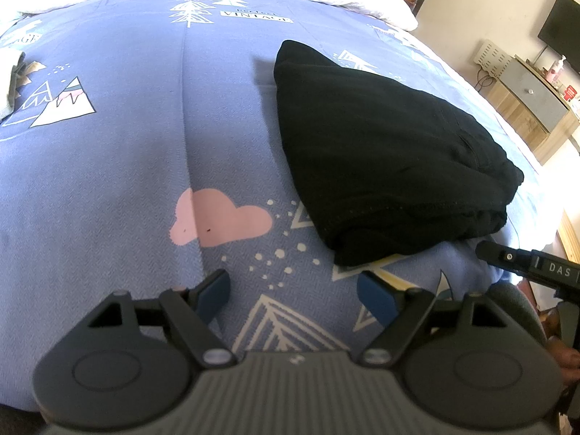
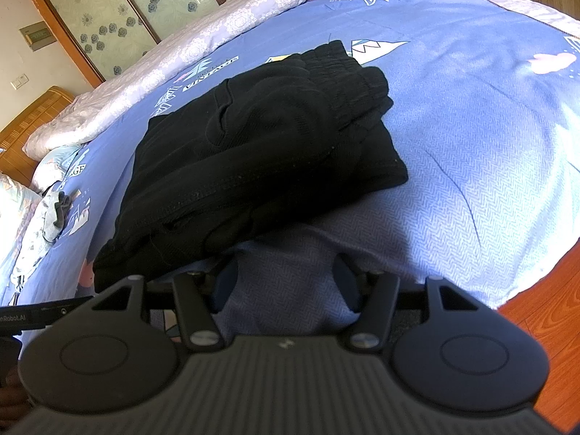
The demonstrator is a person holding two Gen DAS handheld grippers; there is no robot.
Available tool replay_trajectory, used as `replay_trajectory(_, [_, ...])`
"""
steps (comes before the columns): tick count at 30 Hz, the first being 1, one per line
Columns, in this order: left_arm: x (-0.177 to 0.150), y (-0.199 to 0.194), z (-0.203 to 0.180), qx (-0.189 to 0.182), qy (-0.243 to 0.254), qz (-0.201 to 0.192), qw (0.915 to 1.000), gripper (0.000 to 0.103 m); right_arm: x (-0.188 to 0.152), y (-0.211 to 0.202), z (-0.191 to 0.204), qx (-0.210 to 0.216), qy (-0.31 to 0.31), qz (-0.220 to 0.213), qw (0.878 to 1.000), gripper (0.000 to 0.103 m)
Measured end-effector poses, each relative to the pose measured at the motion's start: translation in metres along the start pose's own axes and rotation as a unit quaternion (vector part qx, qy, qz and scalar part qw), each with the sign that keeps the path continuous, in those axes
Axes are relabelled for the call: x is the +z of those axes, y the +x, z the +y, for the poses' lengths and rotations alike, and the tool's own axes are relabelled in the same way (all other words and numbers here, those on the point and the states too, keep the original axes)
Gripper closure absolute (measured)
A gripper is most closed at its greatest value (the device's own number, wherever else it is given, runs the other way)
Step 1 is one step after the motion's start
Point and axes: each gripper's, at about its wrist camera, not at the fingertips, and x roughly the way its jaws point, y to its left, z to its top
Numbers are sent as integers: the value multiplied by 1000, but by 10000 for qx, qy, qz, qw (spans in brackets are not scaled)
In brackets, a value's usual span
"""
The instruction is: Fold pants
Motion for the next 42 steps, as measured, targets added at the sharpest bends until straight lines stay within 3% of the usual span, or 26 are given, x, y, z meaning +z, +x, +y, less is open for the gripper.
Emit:
replay_trajectory(20, [2,-1,3,-107,-62,44,9999,22,1,-1,1,-15,-10,31,10000,41])
replay_trajectory(24, [17,-11,15,-209,-276,46,9994,22,7,-16,-3,338,92,248,9991,42])
replay_trajectory(30, [54,-26,21,-589,-420,-273,9970,20,32,-73,-15,621,-261,-531,9963,40])
replay_trajectory(32, [67,-21,15,-672,-437,-284,9964,19,44,-82,-28,580,-43,-940,9939,27])
replay_trajectory(35, [82,-4,4,-823,-477,-165,9953,18,61,-73,-46,544,254,-1088,9922,22])
replay_trajectory(37, [87,10,-5,-853,-473,-37,9952,8,70,-55,-53,599,344,-949,9931,21])
replay_trajectory(42, [87,37,-13,-796,-396,271,9957,8,83,-14,-66,787,818,-606,9917,19])
